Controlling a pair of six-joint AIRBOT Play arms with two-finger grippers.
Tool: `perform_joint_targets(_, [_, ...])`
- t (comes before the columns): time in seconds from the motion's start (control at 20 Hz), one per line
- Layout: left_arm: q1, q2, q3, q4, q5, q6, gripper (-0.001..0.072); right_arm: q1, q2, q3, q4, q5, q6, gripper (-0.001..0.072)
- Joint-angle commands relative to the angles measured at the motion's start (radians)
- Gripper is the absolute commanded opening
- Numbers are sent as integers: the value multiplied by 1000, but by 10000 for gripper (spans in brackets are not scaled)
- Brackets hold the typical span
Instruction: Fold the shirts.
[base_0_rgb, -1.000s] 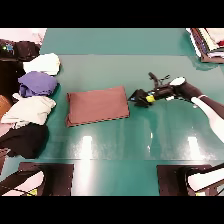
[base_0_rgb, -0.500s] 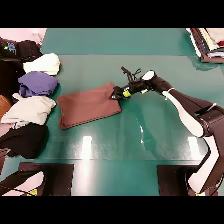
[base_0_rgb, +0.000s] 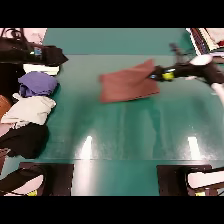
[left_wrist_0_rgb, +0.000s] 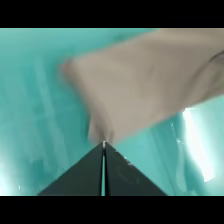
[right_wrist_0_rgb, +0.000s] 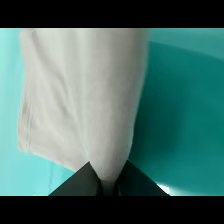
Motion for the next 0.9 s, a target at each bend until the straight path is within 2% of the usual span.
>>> perform_joint_targets(0.0, [-97, -1, -2, 0, 102, 0, 26, -338, 211, -148, -131, -12, 47, 17])
perform_joint_targets(0.2, [-132, -1, -2, -2, 144, -8, 26, -718, 365, -328, -150, -64, 105, 17])
perform_joint_targets(0.35, [-132, -1, -2, -1, 145, -8, 26, -925, 463, -486, -152, -137, 124, 17])
perform_joint_targets(0.55, [-132, -1, -2, -1, 145, -8, 26, -1047, 543, -623, -212, -157, 168, 17])
perform_joint_targets(0.7, [-132, -1, -2, 0, 145, -7, 27, -1048, 566, -627, -369, -97, 171, 22])
perform_joint_targets(0.75, [-132, -1, -2, 0, 143, -7, 27, -1048, 562, -604, -431, -56, 171, 138])
perform_joint_targets(0.8, [-132, -1, -2, 0, 143, -5, 27, -1049, 557, -572, -486, -18, 171, 382])
perform_joint_targets(0.85, [-132, -1, -2, 0, 143, 1, 27, -1053, 553, -534, -537, 18, 171, 563])
